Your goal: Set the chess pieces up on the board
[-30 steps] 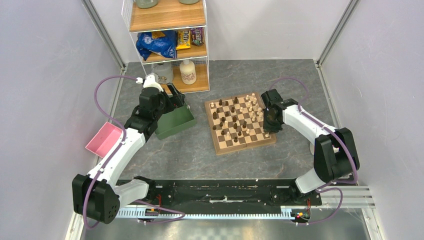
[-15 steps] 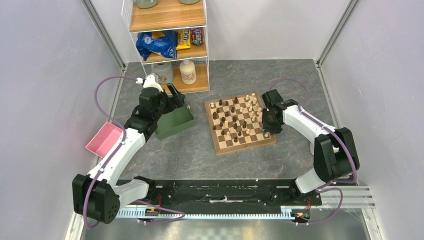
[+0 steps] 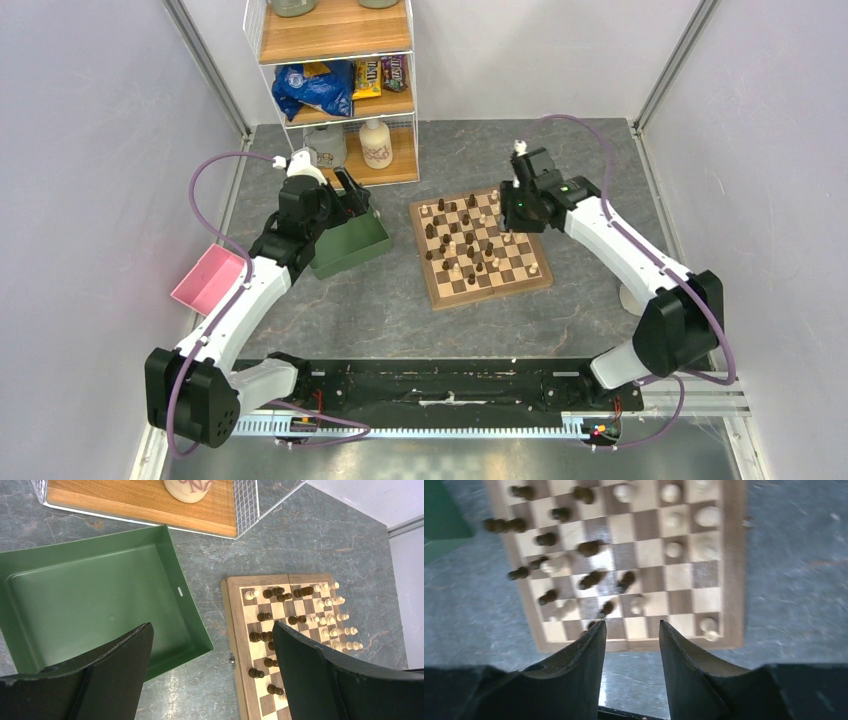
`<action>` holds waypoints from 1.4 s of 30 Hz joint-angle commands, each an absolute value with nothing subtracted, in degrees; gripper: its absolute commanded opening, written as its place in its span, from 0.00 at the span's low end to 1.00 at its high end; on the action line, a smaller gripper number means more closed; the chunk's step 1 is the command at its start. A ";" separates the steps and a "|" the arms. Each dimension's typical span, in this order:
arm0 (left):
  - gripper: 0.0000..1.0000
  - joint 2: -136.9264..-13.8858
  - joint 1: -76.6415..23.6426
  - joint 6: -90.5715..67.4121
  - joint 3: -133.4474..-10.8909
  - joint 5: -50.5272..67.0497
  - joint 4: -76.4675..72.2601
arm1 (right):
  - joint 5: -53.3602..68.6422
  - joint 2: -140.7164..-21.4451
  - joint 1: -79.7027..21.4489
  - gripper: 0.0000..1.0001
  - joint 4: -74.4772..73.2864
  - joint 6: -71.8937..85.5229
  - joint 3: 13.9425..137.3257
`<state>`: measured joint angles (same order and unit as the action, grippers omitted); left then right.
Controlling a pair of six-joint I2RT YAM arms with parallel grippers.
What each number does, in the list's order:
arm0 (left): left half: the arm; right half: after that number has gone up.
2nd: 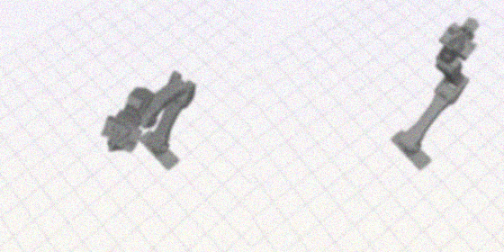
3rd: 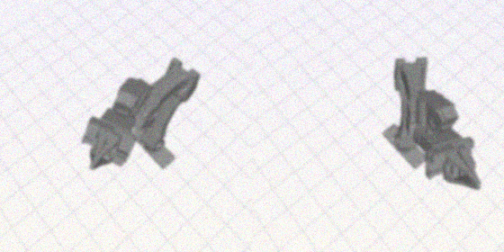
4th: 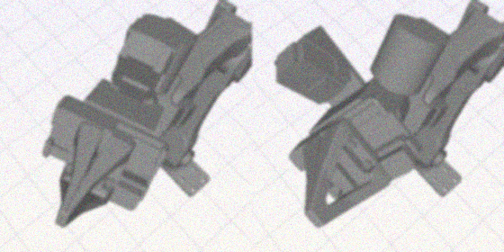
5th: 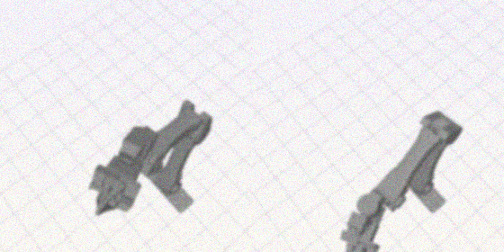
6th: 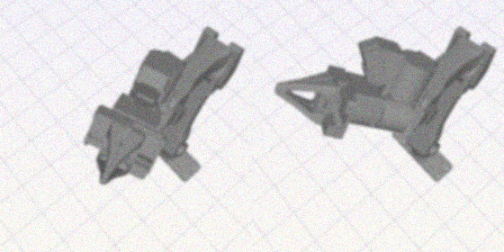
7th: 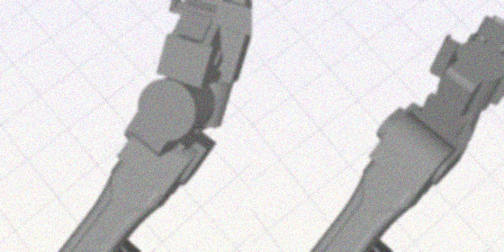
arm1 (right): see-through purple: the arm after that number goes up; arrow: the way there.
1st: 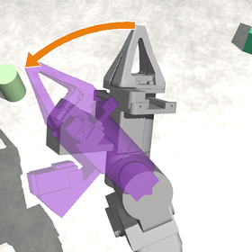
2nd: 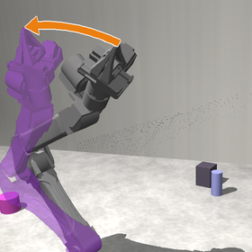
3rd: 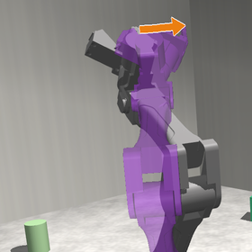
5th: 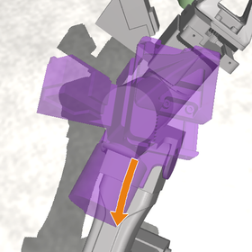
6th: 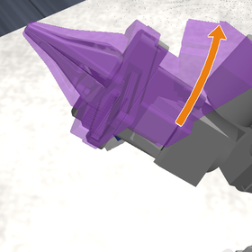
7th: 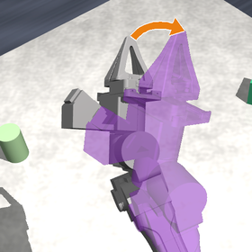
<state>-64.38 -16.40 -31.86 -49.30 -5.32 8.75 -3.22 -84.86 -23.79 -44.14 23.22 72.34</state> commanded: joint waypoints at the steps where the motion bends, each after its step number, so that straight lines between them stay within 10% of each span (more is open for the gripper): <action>1: 0.96 -64.17 -16.00 -31.25 -49.22 -3.96 6.34 | -0.42 -90.08 -29.97 0.50 -42.74 22.19 78.03; 42: 0.96 -63.52 -13.62 -30.33 -48.52 -4.06 7.03 | -2.29 -114.91 -38.91 0.35 -43.22 14.16 94.30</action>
<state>-64.38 -13.93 -31.83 -48.60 -4.34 8.49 -2.63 -114.39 -38.52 -43.00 15.18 91.66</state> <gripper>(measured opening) 0.958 0.356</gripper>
